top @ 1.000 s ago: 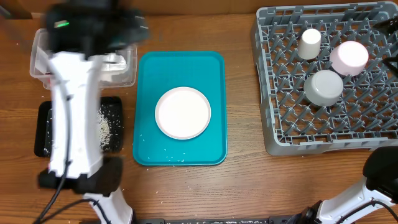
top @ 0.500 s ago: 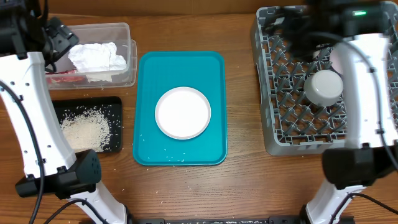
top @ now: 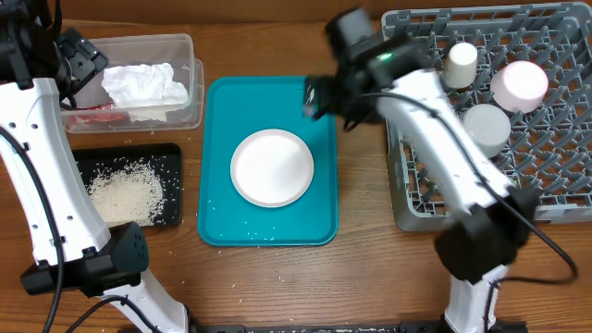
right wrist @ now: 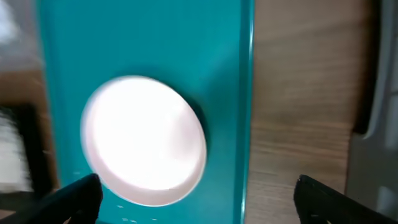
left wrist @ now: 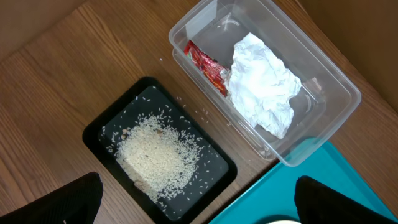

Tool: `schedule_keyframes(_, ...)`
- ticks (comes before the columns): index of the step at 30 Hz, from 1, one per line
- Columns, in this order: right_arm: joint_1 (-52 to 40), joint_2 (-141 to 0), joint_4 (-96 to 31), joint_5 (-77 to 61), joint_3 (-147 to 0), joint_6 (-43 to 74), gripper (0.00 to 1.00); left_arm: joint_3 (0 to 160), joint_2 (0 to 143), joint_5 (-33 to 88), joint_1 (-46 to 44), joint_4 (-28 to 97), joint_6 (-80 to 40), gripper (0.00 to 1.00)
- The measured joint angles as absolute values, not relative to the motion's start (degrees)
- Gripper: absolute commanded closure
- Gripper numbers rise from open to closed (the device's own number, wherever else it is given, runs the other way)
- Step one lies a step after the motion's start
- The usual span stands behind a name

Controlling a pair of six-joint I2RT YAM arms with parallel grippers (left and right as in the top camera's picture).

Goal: Sort waste into correct bins and load items into the dishwasher
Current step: 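Reach the right gripper to the white plate rim and grasp it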

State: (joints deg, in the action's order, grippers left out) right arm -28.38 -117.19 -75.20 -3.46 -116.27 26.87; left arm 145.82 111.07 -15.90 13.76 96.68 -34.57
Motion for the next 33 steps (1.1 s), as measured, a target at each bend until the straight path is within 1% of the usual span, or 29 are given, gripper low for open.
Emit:
schedule_keyframes(1,-29.1,-118.7,-74.8,-3.1,-114.8,26.9,0.08,145.8,111.1,-15.9,13.8,96.7,-34.6,0.00)
schedule_keyframes(2,-29.6,-120.1,-74.5,-2.8,-113.3,26.9,0.14,145.8,111.1,-15.9,13.8,96.7,-34.6,0.00)
schedule_keyframes(3,-30.0,-121.2,-74.3,-2.6,-112.3,26.7,0.17,145.8,111.1,-15.9,13.8,96.7,-34.6,0.00)
schedule_keyframes(5,-30.5,-122.7,-73.3,-2.4,-110.0,27.4,0.27,145.8,111.1,-15.9,13.8,96.7,-34.6,0.00)
schedule_keyframes(7,-30.9,-123.5,-72.3,-2.3,-108.2,27.9,0.33,145.8,111.1,-15.9,13.8,96.7,-34.6,0.00)
schedule_keyframes(9,-31.2,-123.7,-70.5,-2.3,-106.4,28.2,0.36,145.8,111.1,-15.9,13.8,96.7,-34.6,0.00)
schedule_keyframes(14,-31.2,-123.7,-66.2,-5.0,-101.4,28.4,0.37,145.8,111.1,-15.9,13.8,96.7,-34.6,0.00)
schedule_keyframes(17,-31.2,-123.7,-63.0,-8.3,-98.3,28.5,0.39,145.8,111.1,-15.9,13.8,96.7,-34.6,0.00)
schedule_keyframes(22,-31.2,-123.7,-58.2,-13.3,-94.8,28.6,0.49,145.8,111.1,-15.9,13.8,96.7,-34.6,0.00)
schedule_keyframes(29,-31.6,-123.7,-56.6,-14.6,-92.9,28.6,0.62,145.8,111.1,-15.9,13.8,96.7,-34.6,0.00)
schedule_keyframes(31,-31.9,-123.7,-55.1,-14.5,-92.4,28.7,0.67,145.8,111.1,-15.9,13.8,96.7,-34.6,0.00)
schedule_keyframes(33,-32.4,-123.7,-54.1,-14.2,-91.4,29.1,0.74,145.8,111.1,-15.9,13.8,96.7,-34.6,0.00)
